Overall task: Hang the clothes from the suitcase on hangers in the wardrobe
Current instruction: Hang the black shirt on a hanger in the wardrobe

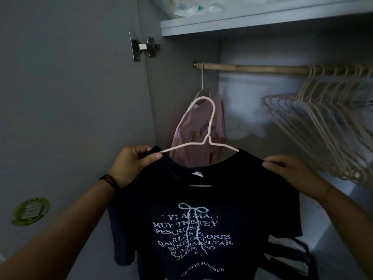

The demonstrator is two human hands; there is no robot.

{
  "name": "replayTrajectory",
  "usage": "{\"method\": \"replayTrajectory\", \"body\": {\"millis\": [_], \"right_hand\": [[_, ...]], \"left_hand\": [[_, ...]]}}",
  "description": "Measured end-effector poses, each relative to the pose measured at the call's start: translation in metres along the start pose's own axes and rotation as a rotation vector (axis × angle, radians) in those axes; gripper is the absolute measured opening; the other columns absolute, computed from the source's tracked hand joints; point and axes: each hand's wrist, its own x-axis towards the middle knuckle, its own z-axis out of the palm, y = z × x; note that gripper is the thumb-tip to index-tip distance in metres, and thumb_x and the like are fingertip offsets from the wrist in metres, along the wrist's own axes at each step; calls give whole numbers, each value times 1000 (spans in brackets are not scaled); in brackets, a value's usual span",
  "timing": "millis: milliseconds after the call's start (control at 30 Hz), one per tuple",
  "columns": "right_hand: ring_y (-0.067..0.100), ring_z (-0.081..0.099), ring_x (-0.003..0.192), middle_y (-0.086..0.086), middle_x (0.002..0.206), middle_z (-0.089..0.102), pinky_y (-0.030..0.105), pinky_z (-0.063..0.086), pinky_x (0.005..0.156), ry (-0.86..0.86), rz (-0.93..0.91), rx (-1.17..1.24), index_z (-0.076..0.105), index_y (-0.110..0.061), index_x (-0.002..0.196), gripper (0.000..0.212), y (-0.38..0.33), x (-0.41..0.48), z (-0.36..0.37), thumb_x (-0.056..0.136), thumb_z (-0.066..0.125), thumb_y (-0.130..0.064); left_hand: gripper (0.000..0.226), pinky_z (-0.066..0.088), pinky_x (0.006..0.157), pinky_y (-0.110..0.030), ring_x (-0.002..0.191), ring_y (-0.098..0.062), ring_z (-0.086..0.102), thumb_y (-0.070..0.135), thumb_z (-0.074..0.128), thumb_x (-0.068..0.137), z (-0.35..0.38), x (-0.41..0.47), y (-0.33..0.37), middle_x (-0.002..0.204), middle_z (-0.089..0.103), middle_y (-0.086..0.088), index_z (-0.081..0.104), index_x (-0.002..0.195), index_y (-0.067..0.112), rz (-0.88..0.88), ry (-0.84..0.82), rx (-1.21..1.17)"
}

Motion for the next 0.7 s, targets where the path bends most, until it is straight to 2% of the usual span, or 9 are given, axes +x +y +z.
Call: {"method": "replayTrajectory", "body": {"millis": [67, 167, 267, 367, 433, 467, 567, 633, 700], "right_hand": [[-11, 62, 76, -14, 87, 67, 1, 44, 68, 45, 20, 3, 69, -14, 95, 11, 4, -4, -2, 88, 61, -10], [-16, 61, 75, -19, 85, 68, 0, 43, 67, 76, 38, -11, 70, -12, 96, 13, 5, -9, -3, 87, 61, -7], [-20, 59, 75, -10, 92, 67, -2, 42, 66, 98, 56, -11, 68, -8, 105, 19, 1, -13, -3, 89, 60, -9], [-17, 61, 79, -23, 82, 70, -1, 43, 67, 138, 32, 20, 67, -8, 106, 22, 0, -18, -3, 90, 60, -21], [-15, 62, 78, -31, 78, 69, 1, 44, 68, 172, 17, 19, 68, -6, 102, 24, -6, -21, -2, 90, 59, -25], [-16, 61, 75, -32, 77, 68, 1, 44, 68, 191, 12, 36, 69, -7, 99, 26, -11, -22, 0, 90, 59, -30], [-19, 59, 74, -26, 74, 69, 0, 43, 68, 234, -15, 63, 69, -17, 94, 59, -23, -25, 2, 71, 59, -71], [-21, 58, 75, -29, 74, 68, -1, 43, 68, 221, -37, 66, 67, -23, 91, 67, -29, -27, 4, 63, 52, -82], [-20, 59, 77, -37, 77, 65, -1, 43, 68, 193, -51, 49, 64, -32, 87, 75, -30, -29, 4, 49, 45, -94]], "left_hand": [[14, 43, 53, -12, 55, 2, 54, 26, 69, 80, 1, 0, 0, 59, 63, 9, 69, 73, 14, -4, -11, -8], [16, 43, 53, -13, 54, 1, 53, 26, 70, 80, 4, -1, 1, 58, 62, 8, 69, 72, 12, -16, -16, -36], [17, 41, 50, -11, 49, 3, 51, 20, 69, 82, 9, -1, 4, 50, 58, 12, 66, 65, 18, -18, -7, -79], [25, 39, 49, -10, 48, 6, 49, 19, 67, 84, 8, -2, 6, 49, 57, 14, 66, 59, 24, -3, -26, -84], [20, 39, 50, -11, 49, 6, 49, 22, 65, 86, 8, -3, 8, 50, 57, 15, 67, 66, 24, 3, -67, -55], [19, 39, 51, -12, 49, 5, 48, 27, 63, 86, 9, -2, 9, 51, 56, 14, 67, 68, 21, 8, -83, -26], [40, 34, 49, -17, 48, 0, 38, 44, 55, 82, 13, -1, 13, 52, 43, 9, 58, 65, 7, 59, -133, 116], [42, 32, 48, -17, 47, -2, 35, 41, 54, 84, 15, -1, 17, 51, 39, 8, 53, 62, 5, 86, -153, 129], [34, 33, 47, -15, 48, 0, 36, 33, 57, 87, 15, -2, 17, 51, 41, 9, 58, 61, 11, 72, -142, 41]]}}
